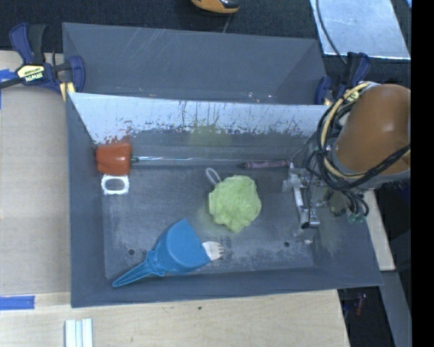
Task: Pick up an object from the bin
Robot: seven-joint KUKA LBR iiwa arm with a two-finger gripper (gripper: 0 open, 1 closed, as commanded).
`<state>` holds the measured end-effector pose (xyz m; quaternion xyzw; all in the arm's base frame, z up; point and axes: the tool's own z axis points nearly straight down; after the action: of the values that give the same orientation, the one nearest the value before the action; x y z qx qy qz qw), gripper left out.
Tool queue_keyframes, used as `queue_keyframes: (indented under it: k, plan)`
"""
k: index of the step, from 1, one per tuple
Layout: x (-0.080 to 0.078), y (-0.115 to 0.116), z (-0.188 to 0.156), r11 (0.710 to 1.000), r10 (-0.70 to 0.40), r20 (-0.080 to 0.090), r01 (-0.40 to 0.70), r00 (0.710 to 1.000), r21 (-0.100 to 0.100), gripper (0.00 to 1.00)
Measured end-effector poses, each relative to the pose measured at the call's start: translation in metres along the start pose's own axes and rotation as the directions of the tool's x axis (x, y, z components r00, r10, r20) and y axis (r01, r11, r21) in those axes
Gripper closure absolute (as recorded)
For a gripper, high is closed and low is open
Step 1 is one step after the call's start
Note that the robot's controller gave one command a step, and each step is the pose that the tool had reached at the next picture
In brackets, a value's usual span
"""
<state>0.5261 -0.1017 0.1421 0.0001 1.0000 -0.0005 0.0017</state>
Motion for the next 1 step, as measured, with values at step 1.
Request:
queue_keyframes:
  k: [1]
  plan:
    - [0.0336, 0.0579, 0.0581, 1.0, -0.004, -0.007, 0.004, 1.0, -0.002, 0.0]
